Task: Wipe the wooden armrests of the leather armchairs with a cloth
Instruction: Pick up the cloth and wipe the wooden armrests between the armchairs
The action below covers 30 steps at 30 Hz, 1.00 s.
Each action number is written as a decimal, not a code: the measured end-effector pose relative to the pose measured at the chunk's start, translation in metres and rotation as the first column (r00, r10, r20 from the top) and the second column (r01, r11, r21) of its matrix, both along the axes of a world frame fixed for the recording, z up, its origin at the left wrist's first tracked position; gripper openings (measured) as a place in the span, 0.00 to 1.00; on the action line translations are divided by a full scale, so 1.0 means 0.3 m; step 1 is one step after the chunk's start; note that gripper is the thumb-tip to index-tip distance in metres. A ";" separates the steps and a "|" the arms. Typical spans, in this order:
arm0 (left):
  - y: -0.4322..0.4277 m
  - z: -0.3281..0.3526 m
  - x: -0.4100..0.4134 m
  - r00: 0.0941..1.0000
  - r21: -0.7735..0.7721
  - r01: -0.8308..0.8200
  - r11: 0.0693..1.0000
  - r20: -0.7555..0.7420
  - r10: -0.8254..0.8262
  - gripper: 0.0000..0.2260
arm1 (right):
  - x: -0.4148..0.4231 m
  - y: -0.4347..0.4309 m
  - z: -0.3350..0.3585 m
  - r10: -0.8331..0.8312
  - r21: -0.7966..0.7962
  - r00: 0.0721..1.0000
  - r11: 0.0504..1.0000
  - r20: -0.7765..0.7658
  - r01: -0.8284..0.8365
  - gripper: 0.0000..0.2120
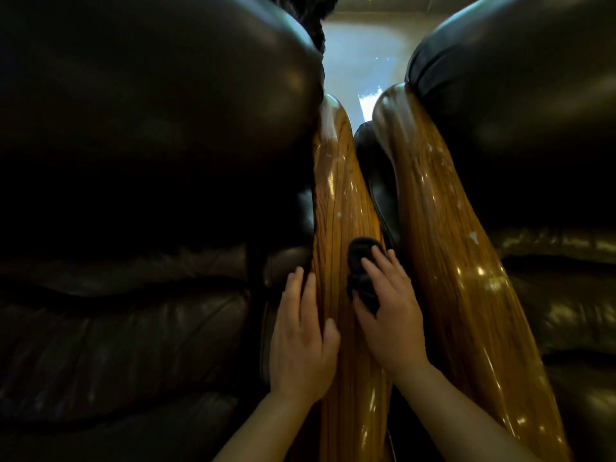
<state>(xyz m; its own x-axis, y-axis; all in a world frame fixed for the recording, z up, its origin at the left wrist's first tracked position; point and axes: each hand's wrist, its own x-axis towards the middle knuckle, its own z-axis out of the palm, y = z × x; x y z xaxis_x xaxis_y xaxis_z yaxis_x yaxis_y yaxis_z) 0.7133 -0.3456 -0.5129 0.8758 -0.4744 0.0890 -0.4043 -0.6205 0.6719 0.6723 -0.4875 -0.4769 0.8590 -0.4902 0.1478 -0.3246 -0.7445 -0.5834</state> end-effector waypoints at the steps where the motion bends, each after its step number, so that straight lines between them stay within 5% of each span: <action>1: -0.036 0.020 0.039 0.999 -0.050 -0.033 0.998 -0.033 0.031 0.30 | 0.011 0.011 0.001 -0.038 0.029 0.999 0.999 0.004 0.038 0.29; 7: -0.146 0.048 0.132 0.997 -0.027 -0.010 1.000 -0.072 0.008 0.29 | -0.156 0.074 -0.049 0.109 -0.006 0.994 0.994 -0.028 -0.109 0.40; 13: -0.144 0.037 0.134 0.999 0.040 -0.005 0.999 -0.052 0.007 0.30 | 0.126 -0.030 0.015 -0.180 0.168 0.983 0.971 0.034 0.172 0.27; 19: -0.146 0.038 0.126 0.998 0.052 -0.019 0.998 -0.062 0.022 0.29 | -0.084 0.015 -0.017 -0.048 0.202 0.999 0.978 0.006 0.046 0.35; 25: -0.161 0.000 0.128 0.995 0.227 -0.050 0.973 0.099 0.028 0.33 | 0.220 -0.156 0.040 -0.031 0.180 0.999 0.983 0.021 0.027 0.26; 30: -0.158 0.022 0.120 0.983 0.341 0.022 0.940 0.165 -0.083 0.32 | 0.026 -0.122 0.009 0.154 0.129 0.988 0.980 -0.004 -0.153 0.29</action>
